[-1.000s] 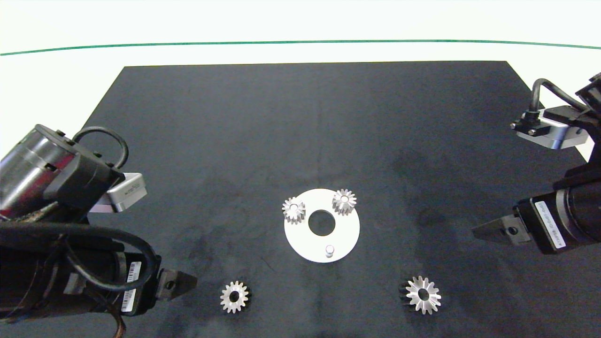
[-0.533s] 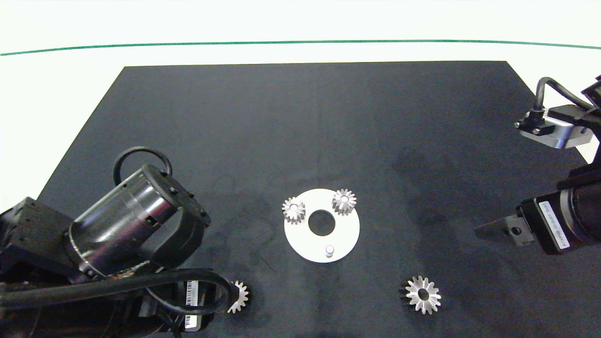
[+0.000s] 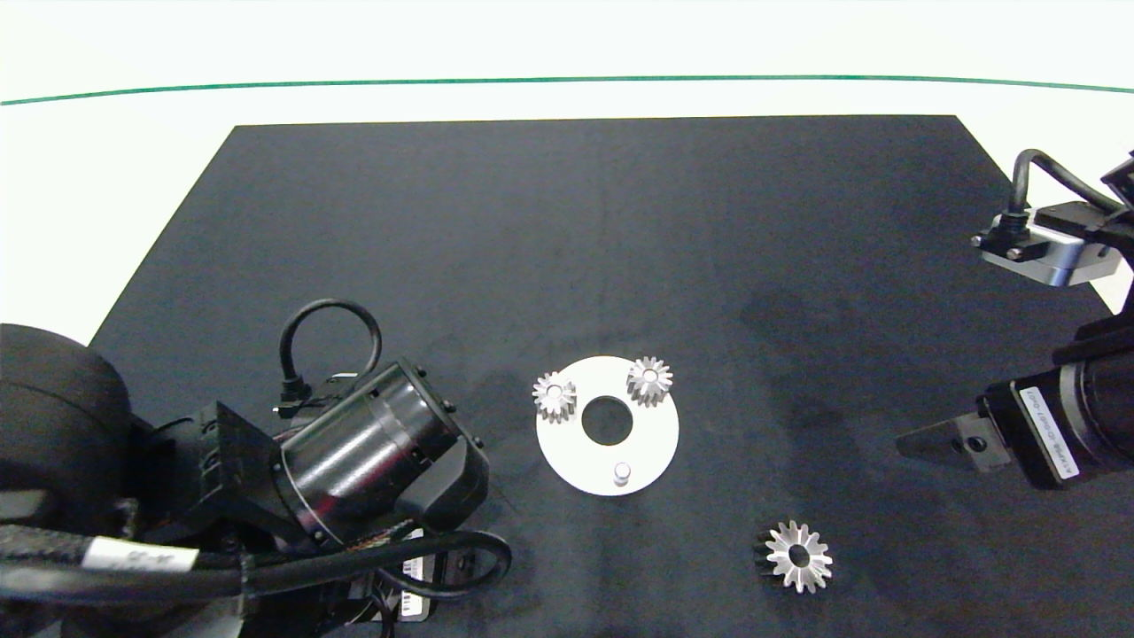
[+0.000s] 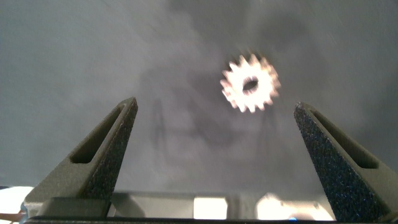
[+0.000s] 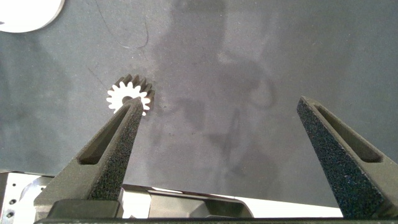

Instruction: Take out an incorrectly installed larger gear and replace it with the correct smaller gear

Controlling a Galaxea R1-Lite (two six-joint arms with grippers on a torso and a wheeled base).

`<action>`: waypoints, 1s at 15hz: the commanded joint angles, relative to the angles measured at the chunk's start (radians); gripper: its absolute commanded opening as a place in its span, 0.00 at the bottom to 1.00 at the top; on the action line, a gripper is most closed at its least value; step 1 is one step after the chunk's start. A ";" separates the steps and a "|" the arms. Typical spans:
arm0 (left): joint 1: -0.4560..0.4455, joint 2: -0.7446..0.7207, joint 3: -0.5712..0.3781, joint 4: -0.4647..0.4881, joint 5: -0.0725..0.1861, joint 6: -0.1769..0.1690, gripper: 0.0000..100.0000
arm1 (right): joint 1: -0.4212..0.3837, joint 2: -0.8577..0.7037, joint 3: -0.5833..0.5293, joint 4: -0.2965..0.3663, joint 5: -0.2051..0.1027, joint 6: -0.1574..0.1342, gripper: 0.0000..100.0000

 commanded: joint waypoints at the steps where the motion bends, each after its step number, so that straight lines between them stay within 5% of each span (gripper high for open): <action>1: -0.028 0.048 0.007 -0.002 0.024 -0.024 1.00 | 0.003 -0.001 0.002 0.005 -0.003 0.003 1.00; 4: -0.052 0.047 0.005 -0.007 0.015 -0.026 1.00 | 0.003 -0.004 0.003 0.005 -0.003 0.003 1.00; 7: -0.069 0.043 0.011 -0.044 -0.044 -0.026 1.00 | 0.003 -0.004 0.011 0.005 -0.003 0.003 1.00; 11: -0.060 0.053 0.054 -0.157 -0.047 -0.016 1.00 | 0.003 -0.008 0.014 0.004 -0.004 0.002 1.00; 15: -0.057 0.056 0.073 -0.164 -0.047 -0.007 1.00 | 0.005 -0.008 0.016 0.004 -0.007 0.003 1.00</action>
